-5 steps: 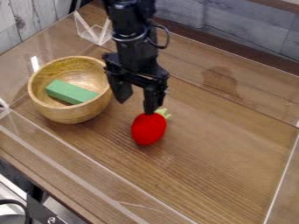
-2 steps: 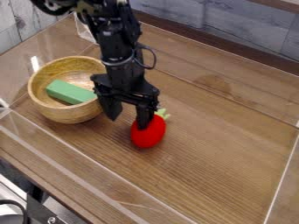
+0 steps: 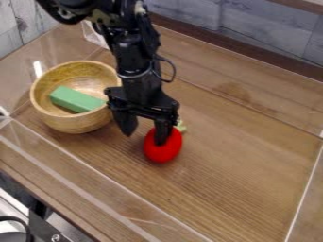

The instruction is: Move the red fruit to the right

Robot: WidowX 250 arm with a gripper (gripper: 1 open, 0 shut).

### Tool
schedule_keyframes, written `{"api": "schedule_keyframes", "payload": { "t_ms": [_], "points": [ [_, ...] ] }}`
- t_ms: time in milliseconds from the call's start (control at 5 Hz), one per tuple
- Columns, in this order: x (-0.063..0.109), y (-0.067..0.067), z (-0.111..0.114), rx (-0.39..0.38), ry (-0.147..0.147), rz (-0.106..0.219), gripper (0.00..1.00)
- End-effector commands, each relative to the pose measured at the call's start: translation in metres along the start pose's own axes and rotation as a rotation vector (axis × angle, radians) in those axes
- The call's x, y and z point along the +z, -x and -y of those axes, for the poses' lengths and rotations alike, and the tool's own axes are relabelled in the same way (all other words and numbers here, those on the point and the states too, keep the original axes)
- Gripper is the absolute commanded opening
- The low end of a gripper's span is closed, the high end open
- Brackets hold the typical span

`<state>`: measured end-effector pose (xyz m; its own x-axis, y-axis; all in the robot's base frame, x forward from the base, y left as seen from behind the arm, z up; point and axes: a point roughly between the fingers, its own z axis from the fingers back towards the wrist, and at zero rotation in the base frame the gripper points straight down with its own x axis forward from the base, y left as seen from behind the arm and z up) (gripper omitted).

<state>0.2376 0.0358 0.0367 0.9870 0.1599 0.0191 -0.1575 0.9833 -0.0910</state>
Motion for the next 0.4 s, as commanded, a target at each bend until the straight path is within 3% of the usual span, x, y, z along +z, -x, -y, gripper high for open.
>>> {"api": "schedule_keyframes", "payload": {
  "t_ms": [0,200],
  "points": [
    [0.0132,-0.0169,-0.0106,-0.001,-0.009,0.041,1.0],
    [0.0171,-0.0102,-0.0011,-0.043,-0.005,0.037,1.0]
  ]
}}
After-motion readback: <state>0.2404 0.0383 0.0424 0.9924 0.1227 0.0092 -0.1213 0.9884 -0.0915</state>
